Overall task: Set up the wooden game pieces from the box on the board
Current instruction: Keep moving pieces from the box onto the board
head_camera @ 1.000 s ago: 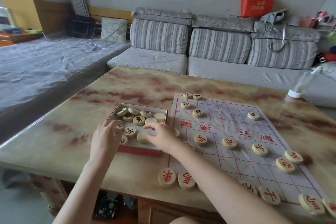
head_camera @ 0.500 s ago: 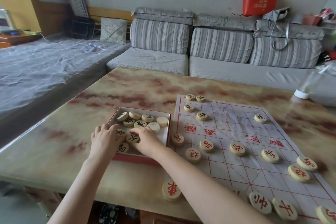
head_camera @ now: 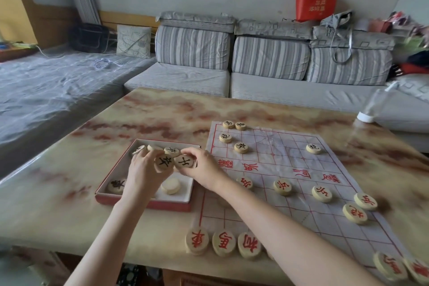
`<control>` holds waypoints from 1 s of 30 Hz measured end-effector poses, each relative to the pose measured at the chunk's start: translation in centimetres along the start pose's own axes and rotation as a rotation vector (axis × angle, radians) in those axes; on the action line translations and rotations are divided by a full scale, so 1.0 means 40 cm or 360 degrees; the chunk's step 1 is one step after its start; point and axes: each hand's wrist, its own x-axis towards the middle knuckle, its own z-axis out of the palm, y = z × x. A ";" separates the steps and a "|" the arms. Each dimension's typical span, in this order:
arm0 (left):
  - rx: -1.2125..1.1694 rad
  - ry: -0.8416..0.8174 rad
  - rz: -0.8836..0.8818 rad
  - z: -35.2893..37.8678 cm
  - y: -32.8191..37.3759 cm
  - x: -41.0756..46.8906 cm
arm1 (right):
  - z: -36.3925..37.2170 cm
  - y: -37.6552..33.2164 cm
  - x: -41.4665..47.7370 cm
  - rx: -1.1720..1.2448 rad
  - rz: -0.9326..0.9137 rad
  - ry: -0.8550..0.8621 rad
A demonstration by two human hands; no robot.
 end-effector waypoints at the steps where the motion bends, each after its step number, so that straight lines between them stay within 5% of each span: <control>1: -0.0009 -0.0016 0.0012 0.008 0.019 0.000 | -0.020 0.011 -0.007 0.0002 -0.0001 0.0014; 21: -0.0297 -0.0473 0.0275 0.371 0.404 0.071 | -0.450 0.325 -0.090 -0.0094 0.0361 0.0257; 30: -0.0134 -0.0613 0.0287 0.549 0.508 0.134 | -0.541 0.480 -0.083 -0.0005 0.0509 0.0385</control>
